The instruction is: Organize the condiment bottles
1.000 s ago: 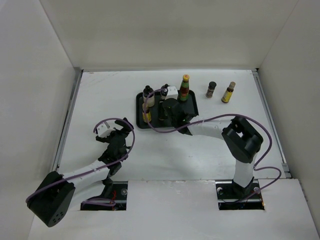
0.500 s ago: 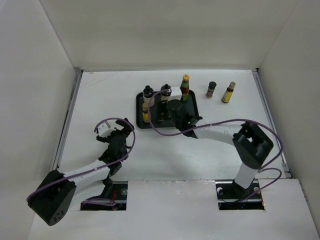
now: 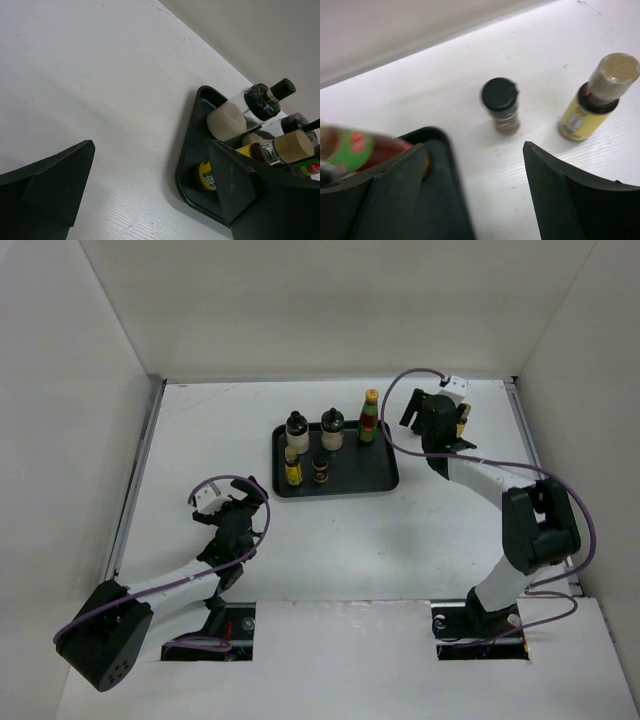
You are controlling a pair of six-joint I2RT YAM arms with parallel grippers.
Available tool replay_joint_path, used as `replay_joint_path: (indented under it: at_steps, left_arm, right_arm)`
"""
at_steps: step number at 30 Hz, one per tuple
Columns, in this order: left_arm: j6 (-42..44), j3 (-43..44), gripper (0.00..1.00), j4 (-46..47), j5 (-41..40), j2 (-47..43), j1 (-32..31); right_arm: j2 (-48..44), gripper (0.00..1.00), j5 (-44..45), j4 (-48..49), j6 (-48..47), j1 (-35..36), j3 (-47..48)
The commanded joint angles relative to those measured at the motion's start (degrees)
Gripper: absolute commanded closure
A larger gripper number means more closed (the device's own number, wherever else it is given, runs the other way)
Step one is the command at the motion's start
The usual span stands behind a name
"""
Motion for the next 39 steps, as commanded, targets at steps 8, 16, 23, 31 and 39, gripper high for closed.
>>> replay_joint_path:
  at_steps: [8, 16, 23, 31, 39]
  left_arm:
    - [-0.5, 0.7, 0.00, 1.9, 0.9, 0.6, 0.6]
    - [-0.5, 0.6, 0.00, 3.0, 2.7, 1.0, 1.0]
    - [-0.5, 0.3, 0.00, 2.8, 2.8, 0.1, 1.7]
    - [-0.5, -0.2, 0.00, 2.5, 2.4, -1.3, 2.2]
    - [-0.6, 0.3, 0.00, 3.0, 3.1, 0.8, 2.0]
  right_arm:
    - [14.5, 0.15, -6.2, -4.2, -1.7, -6.3, 17.6]
    - [20.3, 0.19, -6.6, -5.8, -2.0, -7.5, 22.4]
    - [18.6, 0.51, -3.3, -4.1, -1.9, -7.3, 19.7]
    - [-0.5, 0.57, 0.4, 3.5, -0.3, -1.1, 1.0]
    - [-2.2, 0.55, -2.3, 5.4, 3.2, 12.9, -4.0]
